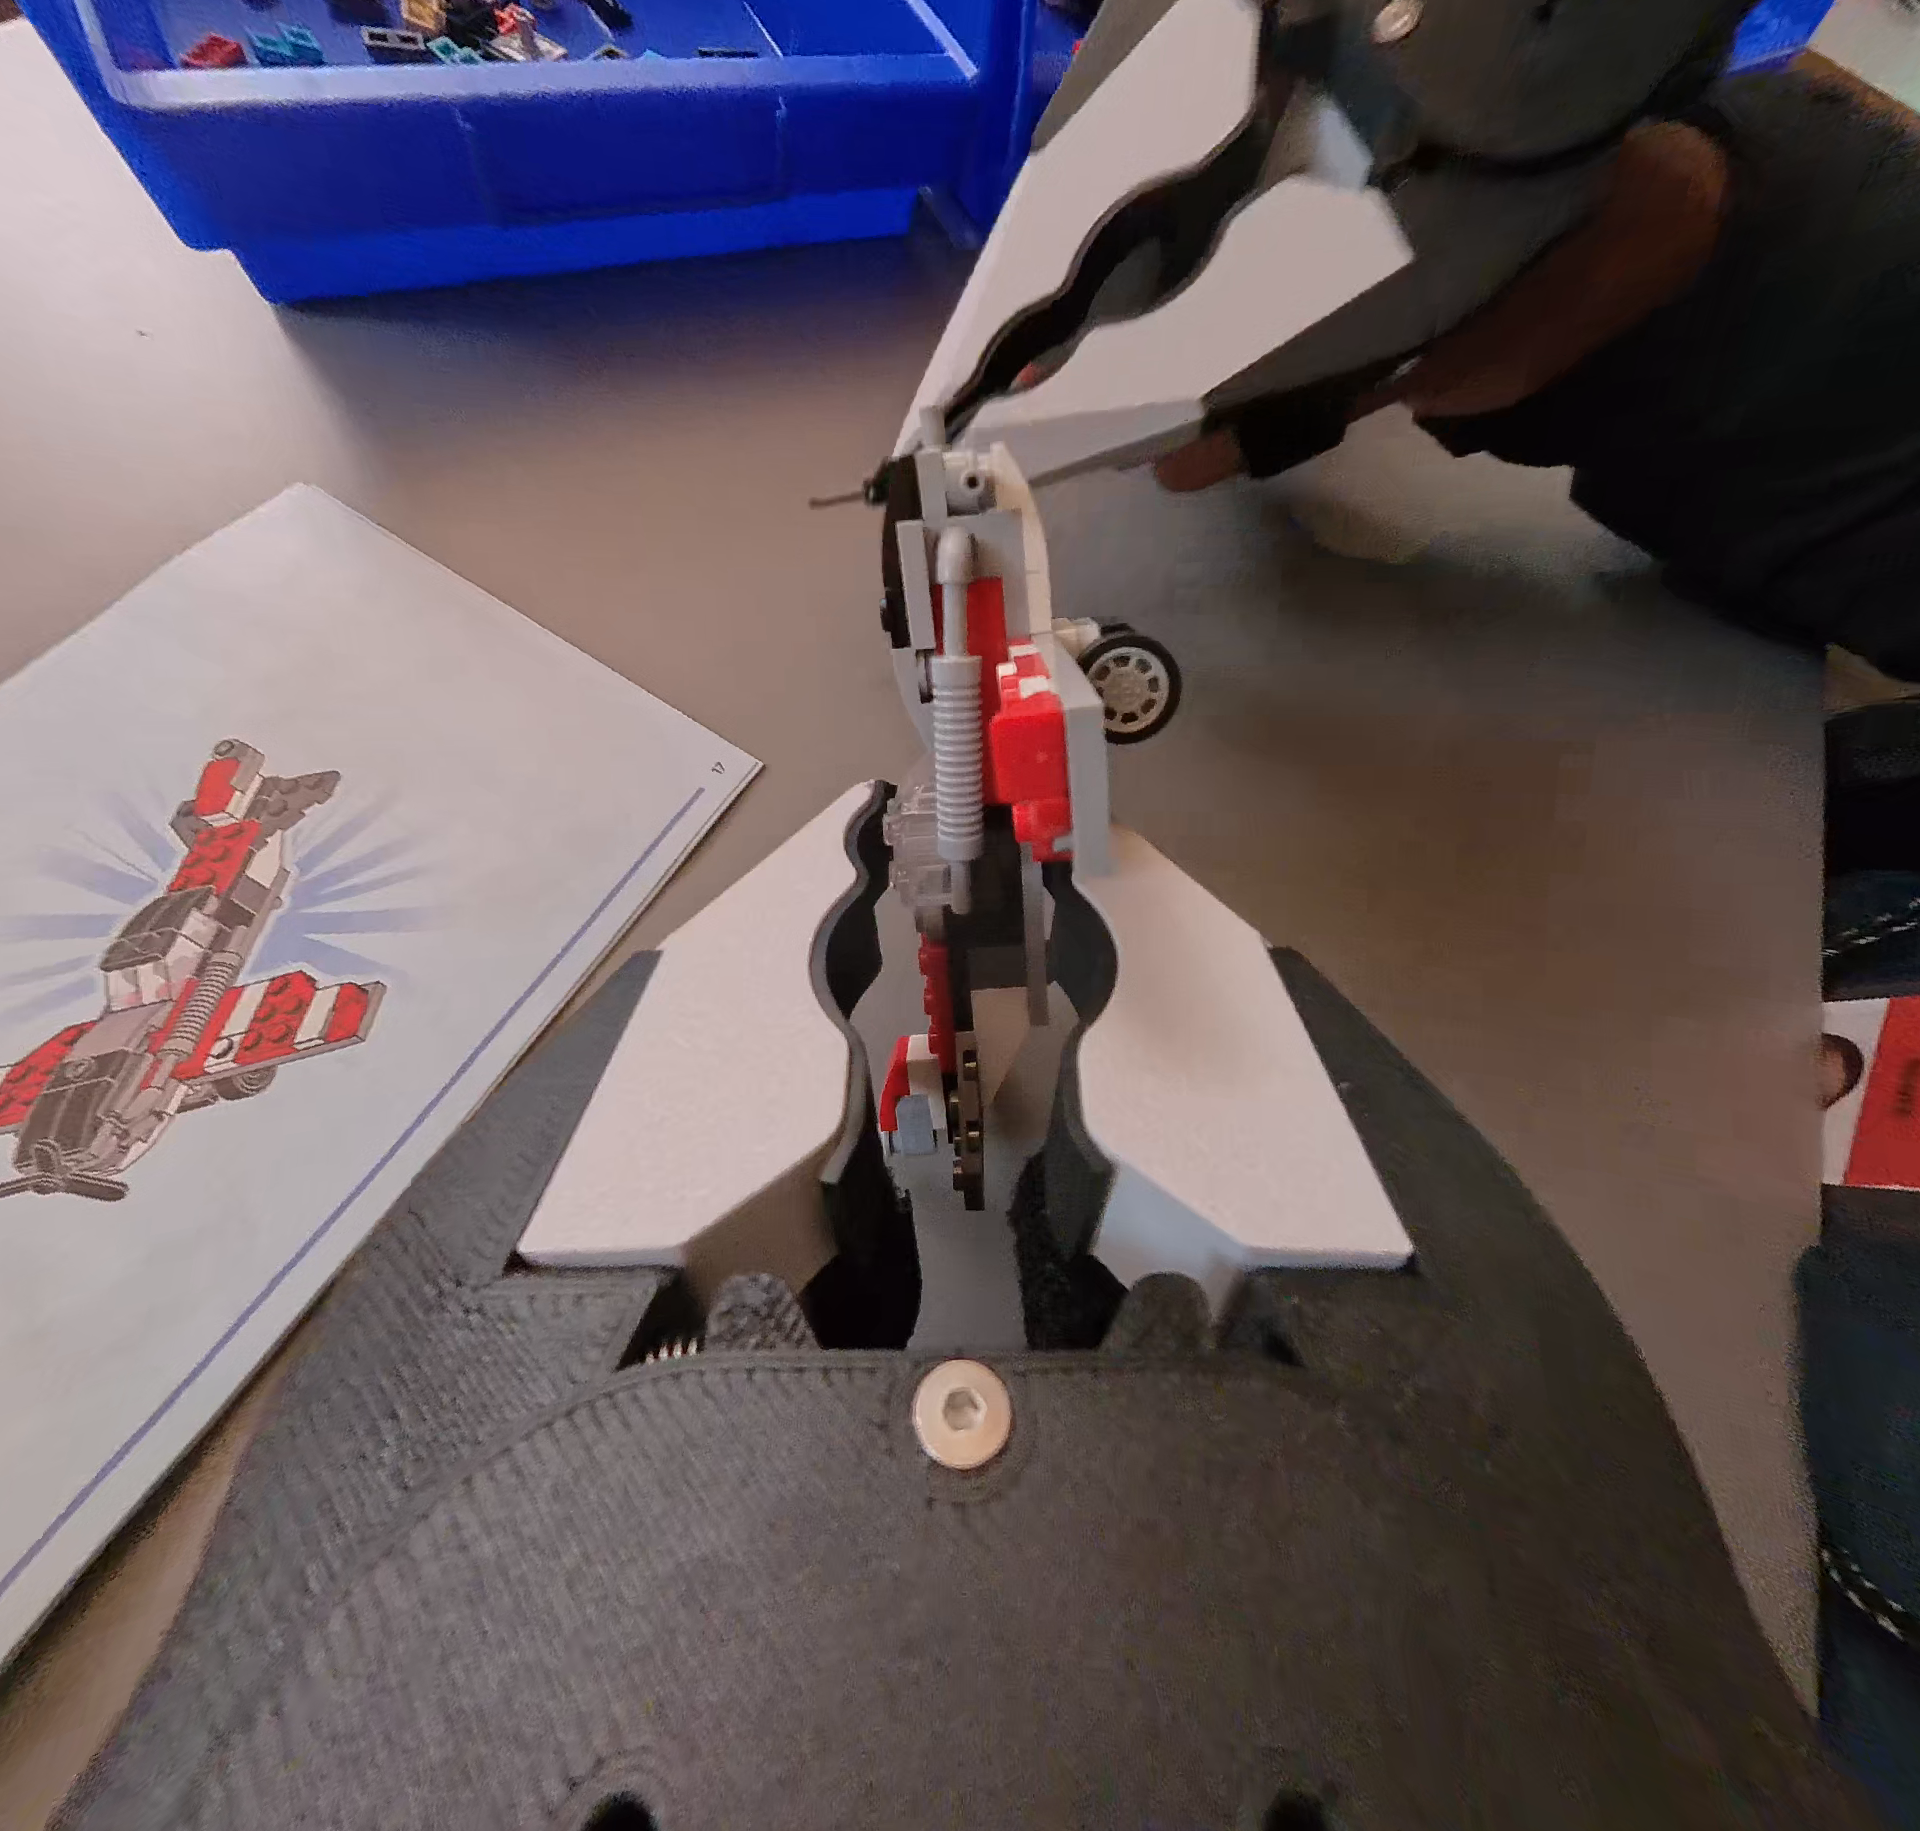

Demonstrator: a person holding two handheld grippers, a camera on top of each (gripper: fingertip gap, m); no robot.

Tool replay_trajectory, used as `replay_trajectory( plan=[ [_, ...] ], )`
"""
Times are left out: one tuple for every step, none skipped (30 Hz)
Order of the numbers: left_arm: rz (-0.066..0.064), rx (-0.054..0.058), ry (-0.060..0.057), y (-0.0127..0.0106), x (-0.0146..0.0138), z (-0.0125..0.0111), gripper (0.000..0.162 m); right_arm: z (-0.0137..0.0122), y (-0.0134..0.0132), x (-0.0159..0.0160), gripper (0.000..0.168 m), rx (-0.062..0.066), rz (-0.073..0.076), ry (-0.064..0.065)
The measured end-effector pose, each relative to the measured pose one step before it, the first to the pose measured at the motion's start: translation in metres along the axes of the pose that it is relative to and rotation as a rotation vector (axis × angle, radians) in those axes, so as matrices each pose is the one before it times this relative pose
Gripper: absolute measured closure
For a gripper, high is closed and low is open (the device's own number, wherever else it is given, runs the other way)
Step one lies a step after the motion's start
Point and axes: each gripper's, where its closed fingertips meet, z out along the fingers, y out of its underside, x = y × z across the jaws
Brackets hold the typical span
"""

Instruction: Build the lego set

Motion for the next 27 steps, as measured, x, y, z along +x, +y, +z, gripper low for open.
replay_trajectory(
  plan=[
    [0.0074,0.0032,-0.0109,-0.00076,-0.00138,0.00001,0.135,-0.00525,-0.00868,0.00142,0.167,0.0271,-0.0175,0.0212],
    [0.0061,0.0035,-0.0117,-0.00082,-0.00155,0.0,0.135,-0.00497,-0.008,0.00224,0.167,0.0234,-0.0197,0.0276],
    [0.0043,0.0048,-0.0128,-0.00094,-0.00158,-0.00003,0.135,-0.00461,-0.00708,0.00334,0.167,0.0196,-0.0273,0.0368],
    [0.0023,0.0079,-0.0122,-0.00161,-0.00152,-0.00006,0.135,-0.0042,-0.00613,0.00292,0.167,0.0141,-0.0383,0.0382],
    [0.0018,0.0119,-0.0129,-0.00241,-0.00118,-0.00003,0.135,-0.00373,-0.0051,0.0029,0.167,0.0099,-0.0478,0.0421],
    [0.0037,0.0144,-0.0143,-0.00293,-0.00092,0.00018,0.135,-0.00313,-0.00455,0.00231,0.167,0.007,-0.0506,0.0401],
    [0.0082,0.015,-0.0168,-0.00322,-0.00094,0.0003,0.135,-0.0026,-0.00418,0.00102,0.167,0.0058,-0.043,0.0304],
    [0.0134,0.0134,-0.0197,-0.00291,-0.00103,0.00053,0.135,-0.00226,-0.00462,-0.00006,0.167,0.0082,-0.035,0.0221],
    [0.0179,0.01,-0.0206,-0.00233,-0.00087,0.00071,0.135,-0.00214,-0.00516,-0.00015,0.167,0.0108,-0.0293,0.0188],
    [0.0205,0.0076,-0.0217,-0.00185,-0.00109,0.00075,0.135,-0.00203,-0.00508,0.0005,0.167,0.0087,-0.0254,0.0171],
    [0.0199,0.0055,-0.0219,-0.00151,-0.00109,0.00076,0.135,-0.00208,-0.0053,0.00101,0.167,0.0091,-0.0247,0.017],
    [0.0186,0.0047,-0.0205,-0.00134,-0.00091,0.00063,0.135,-0.00198,-0.0052,0.00134,0.167,0.0082,-0.0223,0.0149],
    [0.0187,0.0057,-0.0186,-0.00161,-0.0006,0.00036,0.135,-0.00157,-0.00438,0.00038,0.168,0.0057,-0.0189,0.006],
    [0.0203,0.007,-0.0154,-0.00201,-0.00009,0.00005,0.135,-0.00097,-0.0035,-0.00065,0.168,0.0015,-0.016,-0.0018],
    [0.0215,0.0066,-0.0125,-0.00204,0.00018,-0.00019,0.135,-0.00077,-0.00276,-0.00054,0.168,0.0013,-0.0153,0.0006],
    [0.022,0.0062,-0.01,-0.00204,0.00052,-0.00031,0.135,-0.0003,-0.00154,-0.00138,0.168,-0.0027,-0.0121,-0.0052],
    [0.0208,0.0062,-0.009,-0.00193,0.00029,-0.00036,0.135,-0.0002,-0.00099,-0.00114,0.168,-0.0032,-0.0096,-0.0042],
    [0.0194,0.0057,-0.0073,-0.00173,0.00038,-0.00052,0.135,-0.00033,-0.00076,-0.00067,0.168,-0.0002,-0.0057,-0.0012],
    [0.0176,0.0043,-0.0061,-0.00129,0.00027,-0.00043,0.135,-0.00039,-0.00049,-0.00073,0.168,0.0008,-0.0029,-0.0037],
    [0.015,0.0013,-0.0044,-0.00073,0.00019,-0.00017,0.135,-0.00049,-0.00092,-0.00086,0.168,0.0036,-0.0044,-0.004],
    [0.0123,-0.0016,-0.0026,-0.00008,0.00032,-0.00012,0.135,-0.00062,-0.00115,-0.00024,0.168,0.0052,-0.0043,0.0003],
    [0.0105,-0.0022,-0.0025,0.00017,0.00016,0.00004,0.135,-0.00039,-0.00084,-0.00043,0.168,0.0028,-0.0018,-0.002],
    [0.0088,-0.0025,-0.0021,0.00019,0.00014,0.00012,0.135,-0.00026,-0.00061,-0.00103,0.168,0.0012,-0.0009,-0.0057],
    [0.007,-0.0024,-0.0008,0.0002,0.00031,0.00014,0.135,-0.00019,-0.00062,-0.0004,0.168,0.0018,-0.0027,-0.0006],
    [0.0054,-0.0013,-0.0003,0.00003,0.00031,0.00008,0.135,-0.00011,-0.00048,-0.00032,0.168,0.0015,-0.0012,-0.0013],
    [0.0041,-0.0012,-0.0003,0.00006,0.00033,0.00004,0.135,-0.00025,-0.00053,-0.0004,0.168,0.0029,0.0006,-0.0023],
    [0.0031,-0.0011,-0.0002,0.00004,0.00021,0.00014,0.135,-0.00033,-0.00055,-0.00046,0.167,0.0036,0.0034,-0.0044]
  ],
)
